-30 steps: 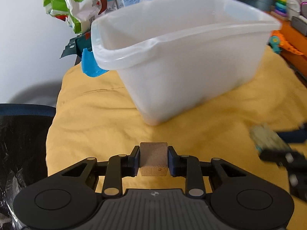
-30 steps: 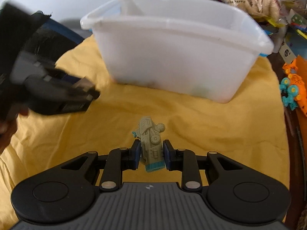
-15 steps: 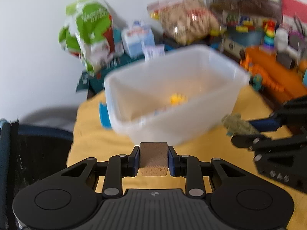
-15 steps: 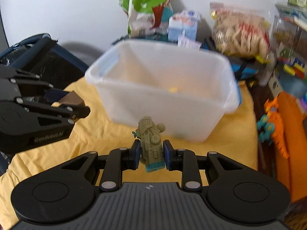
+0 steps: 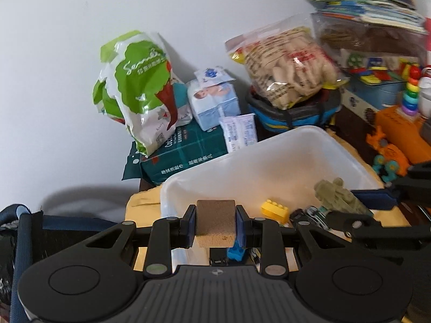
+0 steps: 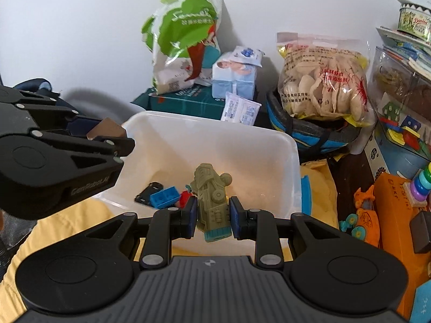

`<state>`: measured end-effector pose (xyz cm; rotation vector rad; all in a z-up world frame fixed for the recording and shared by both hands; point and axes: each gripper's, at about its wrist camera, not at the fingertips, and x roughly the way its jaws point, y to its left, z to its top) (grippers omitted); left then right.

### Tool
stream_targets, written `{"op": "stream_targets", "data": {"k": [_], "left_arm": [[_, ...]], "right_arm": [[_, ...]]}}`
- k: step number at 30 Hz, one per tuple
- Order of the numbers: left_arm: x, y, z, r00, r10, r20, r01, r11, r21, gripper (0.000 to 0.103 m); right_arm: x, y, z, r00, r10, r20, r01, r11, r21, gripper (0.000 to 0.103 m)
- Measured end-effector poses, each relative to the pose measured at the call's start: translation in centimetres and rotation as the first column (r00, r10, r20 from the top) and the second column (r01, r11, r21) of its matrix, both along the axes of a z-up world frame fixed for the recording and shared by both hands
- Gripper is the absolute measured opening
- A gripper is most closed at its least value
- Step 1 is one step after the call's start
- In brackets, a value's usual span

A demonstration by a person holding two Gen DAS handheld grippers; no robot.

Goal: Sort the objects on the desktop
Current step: 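Carry the wooden cube and teal-green figure over the white bin, then open both tools to drop the cube and figure into the bin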

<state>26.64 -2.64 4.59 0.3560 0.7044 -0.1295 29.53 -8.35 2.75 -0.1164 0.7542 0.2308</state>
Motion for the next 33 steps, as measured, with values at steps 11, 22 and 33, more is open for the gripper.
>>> {"op": "stream_targets", "data": {"k": [11, 22, 33], "left_arm": [[3.7, 0.0, -3.4, 0.998, 0.040, -0.055, -0.039, 0.999, 0.014, 0.032], [2.6, -0.1, -2.6, 1.000, 0.010, -0.019, -0.009, 1.000, 0.012, 0.059], [-0.1, 0.1, -1.3, 1.000, 0.011, 0.012, -0.011, 1.000, -0.008, 0.065]], "right_arm": [[3.9, -0.2, -2.4, 0.997, -0.042, -0.059, 0.041, 0.999, -0.011, 0.029], [3.0, -0.6, -2.1, 0.995, -0.095, -0.022, 0.095, 0.995, -0.010, 0.058], [0.4, -0.5, -1.2, 0.995, -0.100, -0.013, 0.100, 0.995, -0.012, 0.064]]}}
